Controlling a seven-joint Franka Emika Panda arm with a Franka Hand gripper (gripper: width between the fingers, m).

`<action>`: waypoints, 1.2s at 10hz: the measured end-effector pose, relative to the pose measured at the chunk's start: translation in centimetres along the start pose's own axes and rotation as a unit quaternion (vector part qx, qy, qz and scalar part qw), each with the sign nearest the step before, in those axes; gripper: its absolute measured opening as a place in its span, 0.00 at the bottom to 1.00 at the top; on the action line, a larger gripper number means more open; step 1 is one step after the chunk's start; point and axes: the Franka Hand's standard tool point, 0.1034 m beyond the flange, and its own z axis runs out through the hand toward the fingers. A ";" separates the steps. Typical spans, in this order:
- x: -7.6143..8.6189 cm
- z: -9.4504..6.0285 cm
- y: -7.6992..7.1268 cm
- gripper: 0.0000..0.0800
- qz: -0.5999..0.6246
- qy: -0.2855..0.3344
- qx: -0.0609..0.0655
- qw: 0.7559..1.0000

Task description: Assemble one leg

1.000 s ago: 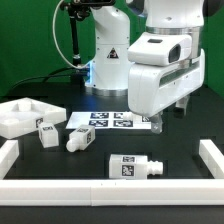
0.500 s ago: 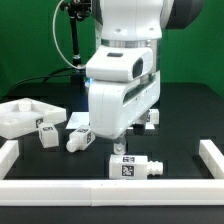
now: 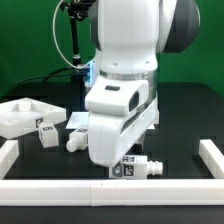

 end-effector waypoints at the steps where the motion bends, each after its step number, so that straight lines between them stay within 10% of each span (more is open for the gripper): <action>1: 0.1 -0.1 0.0 0.78 -0.001 0.000 -0.001 1.000; 2: 0.1 0.0 0.0 0.78 -0.001 0.000 0.000 1.000; 4: 0.1 0.0 0.0 0.35 0.000 0.000 0.000 1.000; 6: 0.2 -0.2 -0.6 0.35 0.018 0.001 -0.002 1.000; 10: 0.8 -2.0 -11.9 0.35 0.102 0.004 -0.002 0.995; 12: 0.7 -1.4 -12.9 0.35 0.105 0.008 -0.002 0.994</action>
Offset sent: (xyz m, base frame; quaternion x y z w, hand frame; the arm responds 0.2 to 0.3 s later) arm 0.0000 0.0000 0.0000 0.0000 0.0000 0.0000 1.0000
